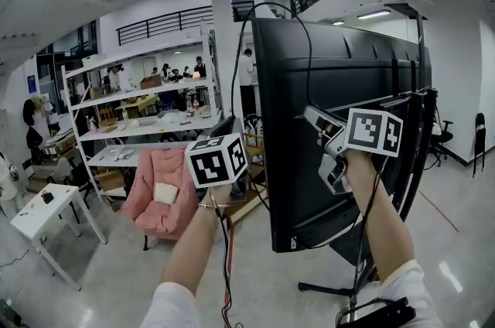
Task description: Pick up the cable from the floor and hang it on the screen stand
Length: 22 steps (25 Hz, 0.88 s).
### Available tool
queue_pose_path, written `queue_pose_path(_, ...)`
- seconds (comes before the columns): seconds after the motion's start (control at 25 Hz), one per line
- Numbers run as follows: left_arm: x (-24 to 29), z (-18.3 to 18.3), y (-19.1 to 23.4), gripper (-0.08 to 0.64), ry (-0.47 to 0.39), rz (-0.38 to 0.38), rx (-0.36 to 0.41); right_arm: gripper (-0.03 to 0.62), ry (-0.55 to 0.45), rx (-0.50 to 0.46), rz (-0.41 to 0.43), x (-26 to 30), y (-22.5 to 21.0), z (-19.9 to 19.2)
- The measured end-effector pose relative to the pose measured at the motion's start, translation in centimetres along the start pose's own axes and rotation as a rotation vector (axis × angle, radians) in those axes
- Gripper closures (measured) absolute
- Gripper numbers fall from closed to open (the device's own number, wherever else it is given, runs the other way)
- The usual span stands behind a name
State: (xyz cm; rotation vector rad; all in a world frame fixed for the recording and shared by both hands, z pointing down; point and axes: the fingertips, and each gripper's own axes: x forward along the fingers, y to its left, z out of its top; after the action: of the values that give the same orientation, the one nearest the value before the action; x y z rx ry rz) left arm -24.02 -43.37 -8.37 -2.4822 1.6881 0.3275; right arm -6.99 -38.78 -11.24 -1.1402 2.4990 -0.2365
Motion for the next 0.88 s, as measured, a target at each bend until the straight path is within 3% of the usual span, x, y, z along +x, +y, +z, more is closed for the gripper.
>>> queue_pose_path(0.44, 6.2, 2.6, 1.0, 0.549, 0.051, -0.001, 0.041, 0.469, 0.003, 0.034, -0.104, 1.5, -3.0, 3.4)
queue_pose_path(0.88, 10.0, 0.0, -0.2, 0.549, 0.102, -0.09, 0.07, 0.469, -0.014, 0.07, -0.187, 0.2, -7.3, 3.2)
